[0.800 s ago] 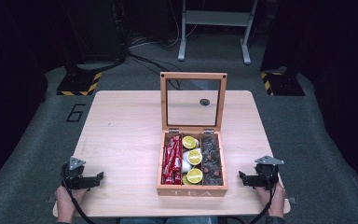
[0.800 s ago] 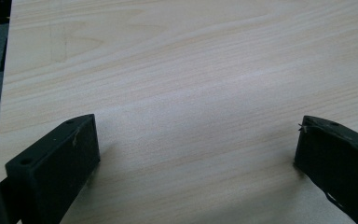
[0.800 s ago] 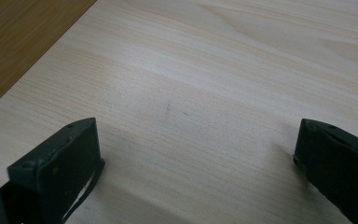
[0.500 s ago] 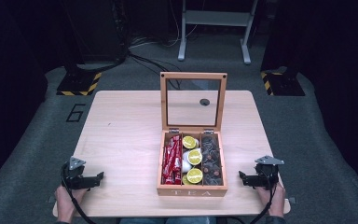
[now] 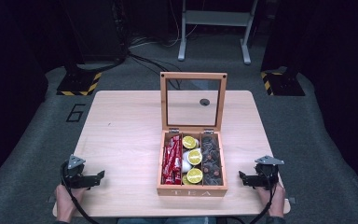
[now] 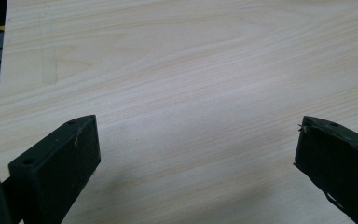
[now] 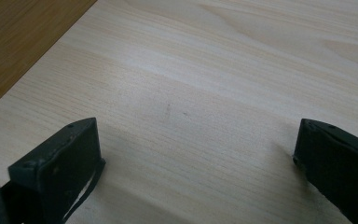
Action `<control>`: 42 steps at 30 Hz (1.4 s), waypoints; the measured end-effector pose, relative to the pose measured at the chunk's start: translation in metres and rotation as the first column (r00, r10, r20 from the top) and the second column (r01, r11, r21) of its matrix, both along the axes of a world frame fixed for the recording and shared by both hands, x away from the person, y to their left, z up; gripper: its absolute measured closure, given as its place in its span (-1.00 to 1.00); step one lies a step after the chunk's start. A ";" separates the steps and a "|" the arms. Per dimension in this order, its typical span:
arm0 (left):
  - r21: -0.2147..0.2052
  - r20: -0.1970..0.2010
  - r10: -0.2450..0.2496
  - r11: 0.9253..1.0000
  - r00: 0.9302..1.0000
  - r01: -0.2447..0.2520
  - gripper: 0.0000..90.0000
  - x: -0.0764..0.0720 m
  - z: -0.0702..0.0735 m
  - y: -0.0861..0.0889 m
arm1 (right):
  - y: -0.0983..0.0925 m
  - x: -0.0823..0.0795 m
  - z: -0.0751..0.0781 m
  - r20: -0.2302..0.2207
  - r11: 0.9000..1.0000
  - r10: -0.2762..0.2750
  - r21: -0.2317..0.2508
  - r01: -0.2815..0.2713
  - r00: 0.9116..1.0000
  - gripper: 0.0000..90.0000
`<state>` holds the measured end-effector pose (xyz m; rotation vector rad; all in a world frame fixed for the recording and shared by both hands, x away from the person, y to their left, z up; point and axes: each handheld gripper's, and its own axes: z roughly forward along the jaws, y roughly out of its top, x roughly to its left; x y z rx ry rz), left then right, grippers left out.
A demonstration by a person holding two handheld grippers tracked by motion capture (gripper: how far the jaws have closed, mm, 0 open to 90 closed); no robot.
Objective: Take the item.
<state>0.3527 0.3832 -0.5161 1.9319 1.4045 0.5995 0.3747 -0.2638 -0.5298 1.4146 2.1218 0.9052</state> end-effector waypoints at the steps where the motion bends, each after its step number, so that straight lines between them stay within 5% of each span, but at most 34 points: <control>1: -0.006 0.002 -0.002 1.000 1.000 0.002 -1.00 0.000 0.002 -0.001 | 0.000 0.000 0.000 0.000 1.000 -0.001 0.002 0.001 1.000 -1.00; 21: -0.054 0.046 -0.093 0.994 0.995 0.096 -1.00 0.001 0.034 -0.029 | 0.000 0.000 0.000 0.000 1.000 -0.005 -0.001 0.005 1.000 -1.00; 42: -0.022 0.088 -0.219 0.975 0.972 0.221 -1.00 0.007 0.069 -0.074 | 0.001 0.000 0.000 0.001 1.000 -0.007 -0.007 0.007 1.000 -1.00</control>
